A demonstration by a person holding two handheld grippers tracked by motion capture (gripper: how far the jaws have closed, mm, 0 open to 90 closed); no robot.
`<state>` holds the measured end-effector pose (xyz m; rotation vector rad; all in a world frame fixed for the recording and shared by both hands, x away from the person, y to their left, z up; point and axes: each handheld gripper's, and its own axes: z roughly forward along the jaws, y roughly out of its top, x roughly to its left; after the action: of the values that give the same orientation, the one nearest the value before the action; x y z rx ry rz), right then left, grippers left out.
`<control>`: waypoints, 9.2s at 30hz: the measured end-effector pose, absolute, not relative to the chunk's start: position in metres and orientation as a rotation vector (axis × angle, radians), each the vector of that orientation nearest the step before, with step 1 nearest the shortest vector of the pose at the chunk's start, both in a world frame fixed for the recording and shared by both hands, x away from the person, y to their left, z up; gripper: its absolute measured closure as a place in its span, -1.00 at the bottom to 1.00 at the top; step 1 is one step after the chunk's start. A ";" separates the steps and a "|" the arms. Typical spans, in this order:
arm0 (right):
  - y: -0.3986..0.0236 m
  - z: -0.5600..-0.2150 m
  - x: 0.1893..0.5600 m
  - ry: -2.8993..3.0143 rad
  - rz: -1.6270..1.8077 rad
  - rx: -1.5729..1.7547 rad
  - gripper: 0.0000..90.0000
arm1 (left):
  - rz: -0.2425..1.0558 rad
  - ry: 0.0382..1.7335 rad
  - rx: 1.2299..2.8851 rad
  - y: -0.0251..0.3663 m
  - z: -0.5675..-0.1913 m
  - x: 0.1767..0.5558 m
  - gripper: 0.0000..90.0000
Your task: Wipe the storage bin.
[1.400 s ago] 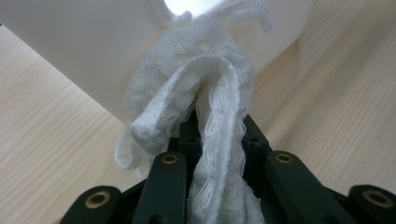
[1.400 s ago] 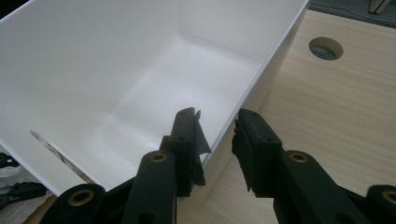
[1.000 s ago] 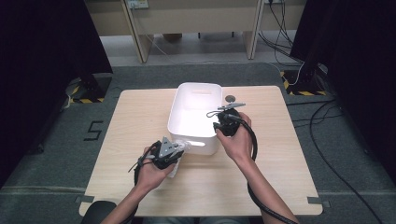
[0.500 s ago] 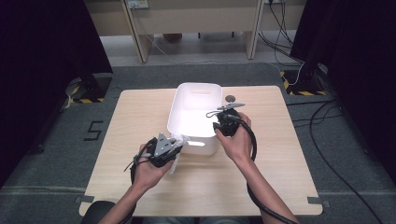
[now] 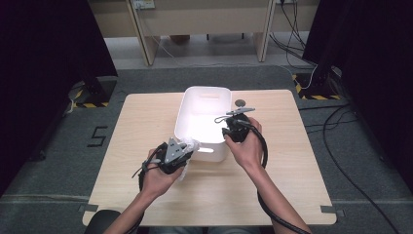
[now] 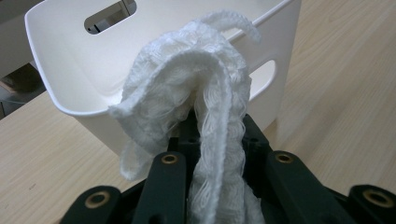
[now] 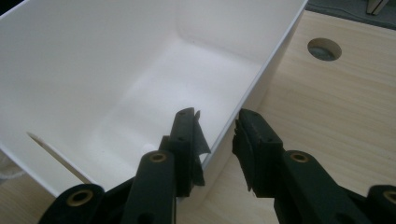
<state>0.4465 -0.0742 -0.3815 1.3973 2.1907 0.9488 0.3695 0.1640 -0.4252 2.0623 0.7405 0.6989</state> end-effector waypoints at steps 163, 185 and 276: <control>-0.072 -0.383 0.447 2.206 0.934 1.394 0.47 | 0.616 0.696 2.214 0.114 -0.466 0.374 0.68; -0.073 -0.380 0.448 2.222 0.938 1.422 0.42 | 0.646 0.691 2.156 0.115 -0.441 0.372 0.68; -0.066 -0.377 0.443 2.213 0.928 1.450 0.50 | 0.657 0.635 2.171 0.086 -0.421 0.373 0.68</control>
<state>0.4431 -0.0658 -0.3765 1.4502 2.2132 0.9280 0.3726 0.0856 -0.4214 2.1705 0.6349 0.6570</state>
